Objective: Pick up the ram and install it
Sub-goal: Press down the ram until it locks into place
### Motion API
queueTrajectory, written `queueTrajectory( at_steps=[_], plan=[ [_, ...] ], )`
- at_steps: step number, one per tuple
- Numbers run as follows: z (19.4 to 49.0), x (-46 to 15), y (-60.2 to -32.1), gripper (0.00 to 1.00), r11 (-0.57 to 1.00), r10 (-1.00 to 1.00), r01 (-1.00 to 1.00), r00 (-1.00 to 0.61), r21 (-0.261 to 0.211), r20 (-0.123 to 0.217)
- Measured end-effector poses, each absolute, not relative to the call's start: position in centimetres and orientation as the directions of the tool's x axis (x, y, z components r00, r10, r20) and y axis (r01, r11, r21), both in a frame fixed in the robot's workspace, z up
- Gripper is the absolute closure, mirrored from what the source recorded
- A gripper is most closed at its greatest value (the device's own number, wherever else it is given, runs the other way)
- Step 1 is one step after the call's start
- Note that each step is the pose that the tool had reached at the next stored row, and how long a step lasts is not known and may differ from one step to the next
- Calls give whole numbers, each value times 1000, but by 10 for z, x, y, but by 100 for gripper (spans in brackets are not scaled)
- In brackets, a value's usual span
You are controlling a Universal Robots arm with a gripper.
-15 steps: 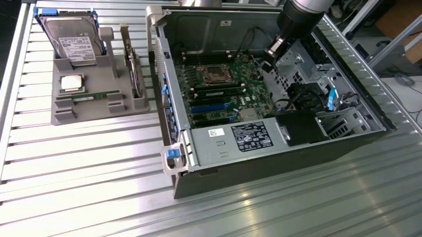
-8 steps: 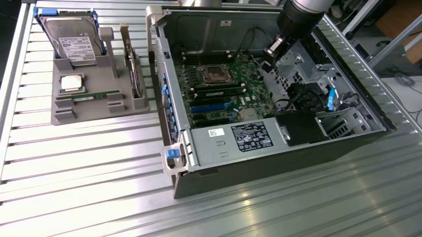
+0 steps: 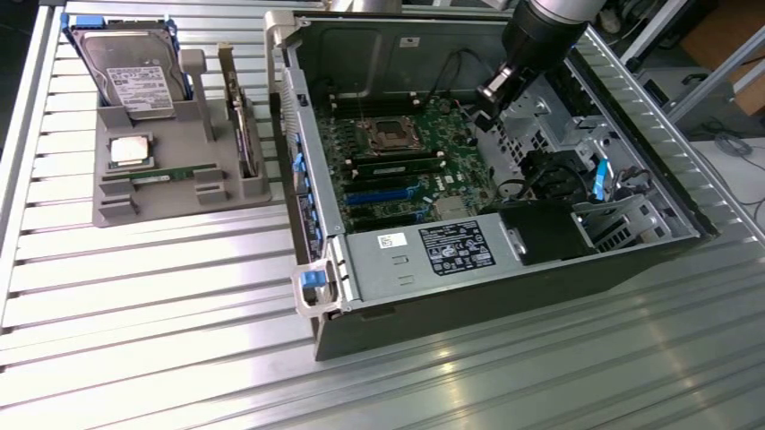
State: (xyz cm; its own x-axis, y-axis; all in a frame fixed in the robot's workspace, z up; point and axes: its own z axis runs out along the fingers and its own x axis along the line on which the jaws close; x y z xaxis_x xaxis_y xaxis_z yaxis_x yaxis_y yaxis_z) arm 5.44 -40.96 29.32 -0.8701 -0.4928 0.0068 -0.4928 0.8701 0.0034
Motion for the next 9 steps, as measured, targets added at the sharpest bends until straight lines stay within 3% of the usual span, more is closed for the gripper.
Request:
queueTrajectory(
  at_steps=[9],
  plan=[
    [293, 54, -410, 90, 895, -445, -445, -895, 3, 7]
  ],
)
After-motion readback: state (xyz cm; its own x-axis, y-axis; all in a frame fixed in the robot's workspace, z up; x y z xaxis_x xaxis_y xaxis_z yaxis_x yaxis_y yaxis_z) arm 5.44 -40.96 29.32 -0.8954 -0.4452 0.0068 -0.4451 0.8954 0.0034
